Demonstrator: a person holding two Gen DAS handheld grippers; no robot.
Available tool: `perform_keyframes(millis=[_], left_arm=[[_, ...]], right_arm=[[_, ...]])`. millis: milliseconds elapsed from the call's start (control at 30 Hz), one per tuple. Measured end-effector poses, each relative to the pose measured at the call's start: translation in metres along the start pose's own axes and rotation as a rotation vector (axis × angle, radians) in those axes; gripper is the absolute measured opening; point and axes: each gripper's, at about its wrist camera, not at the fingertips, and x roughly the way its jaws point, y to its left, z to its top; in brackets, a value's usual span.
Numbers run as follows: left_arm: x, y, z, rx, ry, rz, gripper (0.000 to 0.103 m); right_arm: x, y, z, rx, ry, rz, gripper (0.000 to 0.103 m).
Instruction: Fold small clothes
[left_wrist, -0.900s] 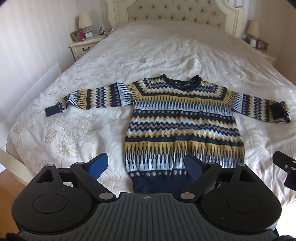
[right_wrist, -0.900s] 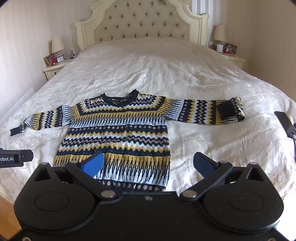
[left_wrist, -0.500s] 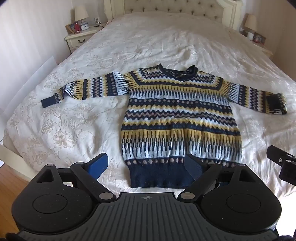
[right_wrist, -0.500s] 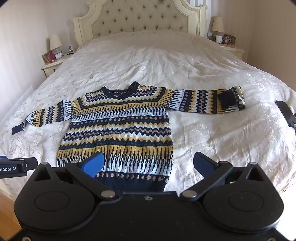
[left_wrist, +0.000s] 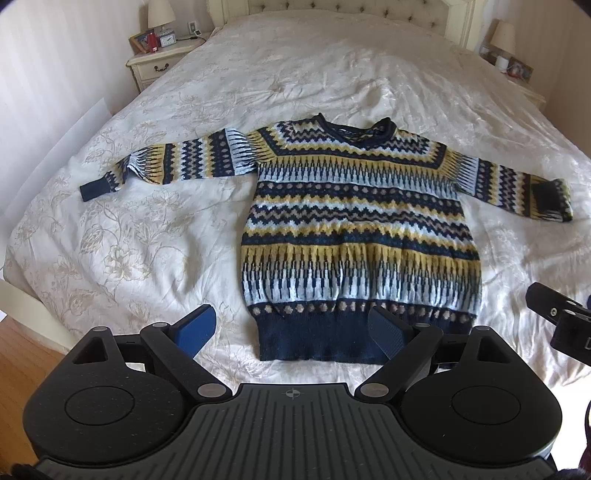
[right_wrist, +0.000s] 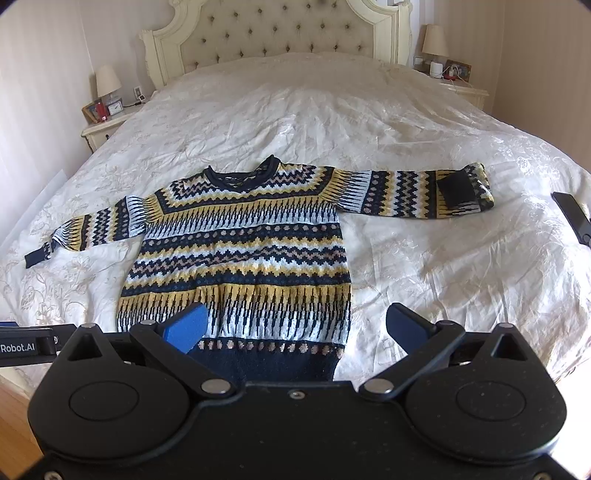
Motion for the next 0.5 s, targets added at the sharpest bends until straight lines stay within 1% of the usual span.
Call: perform_keyframes(millis=[167, 500], left_arm=[[0.0012, 0.0001, 0.0033, 0.004, 0.023, 0.003, 0.09], [0.002, -0.0017, 0.006, 0.018, 0.044, 0.005, 0.09]], right_arm=[[0.0008, 0.0009, 0.0002, 0.001, 0.006, 0.003, 0.102], [0.0023, 0.0008, -0.0006, 0.002, 0.01, 0.005, 0.102]])
